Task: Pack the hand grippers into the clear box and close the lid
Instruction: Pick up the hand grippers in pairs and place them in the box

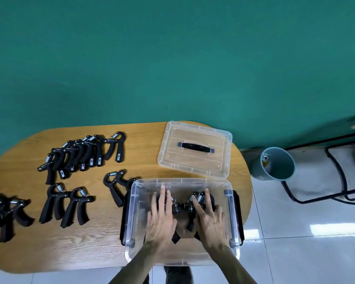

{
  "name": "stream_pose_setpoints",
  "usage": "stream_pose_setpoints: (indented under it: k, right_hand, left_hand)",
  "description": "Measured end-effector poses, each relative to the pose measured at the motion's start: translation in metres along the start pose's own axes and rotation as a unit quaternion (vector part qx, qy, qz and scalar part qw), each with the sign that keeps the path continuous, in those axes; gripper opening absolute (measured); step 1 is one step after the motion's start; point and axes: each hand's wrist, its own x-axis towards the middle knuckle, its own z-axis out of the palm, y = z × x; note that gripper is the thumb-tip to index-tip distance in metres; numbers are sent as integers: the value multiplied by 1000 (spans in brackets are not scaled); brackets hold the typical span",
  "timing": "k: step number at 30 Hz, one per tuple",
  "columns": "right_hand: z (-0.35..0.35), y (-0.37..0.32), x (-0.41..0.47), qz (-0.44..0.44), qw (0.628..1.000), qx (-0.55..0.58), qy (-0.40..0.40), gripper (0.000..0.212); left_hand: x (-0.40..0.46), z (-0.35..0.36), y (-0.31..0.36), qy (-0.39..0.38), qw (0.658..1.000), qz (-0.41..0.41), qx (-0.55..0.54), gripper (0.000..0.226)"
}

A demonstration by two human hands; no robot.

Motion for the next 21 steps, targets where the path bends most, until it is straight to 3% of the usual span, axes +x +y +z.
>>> stream_pose_setpoints:
  k: [6,12,21]
  right_hand:
    - [39,4,13,-5,999,31,-27,88]
    - [64,14,23,-12,999,33,-36,79]
    - [89,21,31,-9,998,20,-50,95]
  left_hand:
    - [11,29,1,32,999,-27,-34,95]
    - [36,50,-9,24,999,-33,-36,91]
    - [63,69,-25,0,997,-42,-64,92]
